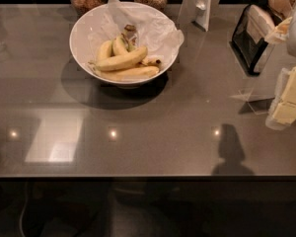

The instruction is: Pick banana from white bowl

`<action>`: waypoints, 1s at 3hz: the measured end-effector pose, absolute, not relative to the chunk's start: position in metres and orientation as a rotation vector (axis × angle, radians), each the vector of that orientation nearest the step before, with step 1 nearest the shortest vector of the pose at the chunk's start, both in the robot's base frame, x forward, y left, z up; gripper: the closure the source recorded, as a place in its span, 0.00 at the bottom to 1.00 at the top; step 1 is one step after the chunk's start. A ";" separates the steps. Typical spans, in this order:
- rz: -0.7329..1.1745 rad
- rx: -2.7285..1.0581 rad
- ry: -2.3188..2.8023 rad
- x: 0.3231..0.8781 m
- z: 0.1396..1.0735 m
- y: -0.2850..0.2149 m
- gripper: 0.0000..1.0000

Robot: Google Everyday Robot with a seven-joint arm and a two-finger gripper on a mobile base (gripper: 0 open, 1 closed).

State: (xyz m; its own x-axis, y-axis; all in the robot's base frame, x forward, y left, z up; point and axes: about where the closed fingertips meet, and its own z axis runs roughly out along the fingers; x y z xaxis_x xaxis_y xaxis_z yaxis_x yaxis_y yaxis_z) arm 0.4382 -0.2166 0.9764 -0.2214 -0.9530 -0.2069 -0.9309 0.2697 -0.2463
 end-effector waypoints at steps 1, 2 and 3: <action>-0.099 -1.724 2.231 0.438 0.976 -0.217 0.00; -0.094 -1.734 2.195 0.447 0.977 -0.211 0.00; -0.073 -1.751 2.113 0.469 0.980 -0.197 0.00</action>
Offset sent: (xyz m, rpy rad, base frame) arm 0.0189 0.0108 -0.0044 0.0275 -0.0146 0.0486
